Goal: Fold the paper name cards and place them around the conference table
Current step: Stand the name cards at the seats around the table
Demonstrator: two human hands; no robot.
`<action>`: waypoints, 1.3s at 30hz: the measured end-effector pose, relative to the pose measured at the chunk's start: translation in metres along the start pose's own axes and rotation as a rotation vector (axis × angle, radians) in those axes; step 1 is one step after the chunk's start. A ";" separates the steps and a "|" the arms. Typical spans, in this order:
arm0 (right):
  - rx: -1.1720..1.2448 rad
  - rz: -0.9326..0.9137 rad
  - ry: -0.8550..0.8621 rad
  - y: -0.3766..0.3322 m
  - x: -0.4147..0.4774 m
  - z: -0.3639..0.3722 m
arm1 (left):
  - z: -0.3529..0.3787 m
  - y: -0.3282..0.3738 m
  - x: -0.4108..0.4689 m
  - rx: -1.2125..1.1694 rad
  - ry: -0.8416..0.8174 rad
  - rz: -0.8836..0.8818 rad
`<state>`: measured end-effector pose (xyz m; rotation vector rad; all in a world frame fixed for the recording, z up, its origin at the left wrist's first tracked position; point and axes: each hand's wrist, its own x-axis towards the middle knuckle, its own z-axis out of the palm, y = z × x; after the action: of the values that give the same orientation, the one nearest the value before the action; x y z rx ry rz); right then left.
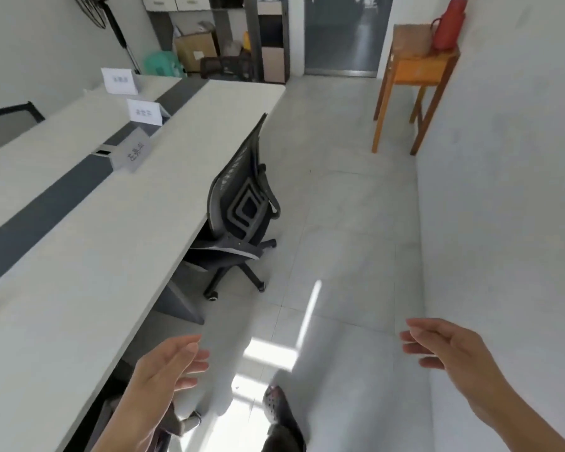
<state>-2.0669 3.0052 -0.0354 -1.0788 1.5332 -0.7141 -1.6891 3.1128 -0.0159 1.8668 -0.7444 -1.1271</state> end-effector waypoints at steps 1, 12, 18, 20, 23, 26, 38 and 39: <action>0.009 0.007 0.016 -0.004 0.013 -0.005 | 0.008 0.008 0.016 0.016 -0.014 0.000; 0.108 0.003 0.205 -0.105 0.200 -0.044 | 0.118 0.157 0.255 0.091 -0.216 0.089; 0.160 0.020 0.285 -0.149 0.288 -0.071 | 0.196 0.257 0.364 0.182 -0.377 0.187; 0.169 0.050 0.312 -0.152 0.321 -0.085 | 0.223 0.279 0.398 0.203 -0.406 0.193; 0.178 0.086 0.347 -0.157 0.380 -0.112 | 0.263 0.308 0.451 0.224 -0.418 0.172; 0.184 0.088 0.368 -0.173 0.455 -0.142 | 0.300 0.340 0.504 0.210 -0.383 0.157; 0.084 -0.045 0.090 -0.349 0.772 -0.185 | 0.388 0.468 0.671 0.077 -0.156 0.066; 0.075 -0.051 0.062 -0.359 0.796 -0.180 | 0.391 0.470 0.686 0.068 -0.133 0.044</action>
<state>-2.1556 2.1183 -0.0130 -1.0516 1.5235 -0.8410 -1.7836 2.1992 -0.0039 1.8358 -0.9046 -1.2208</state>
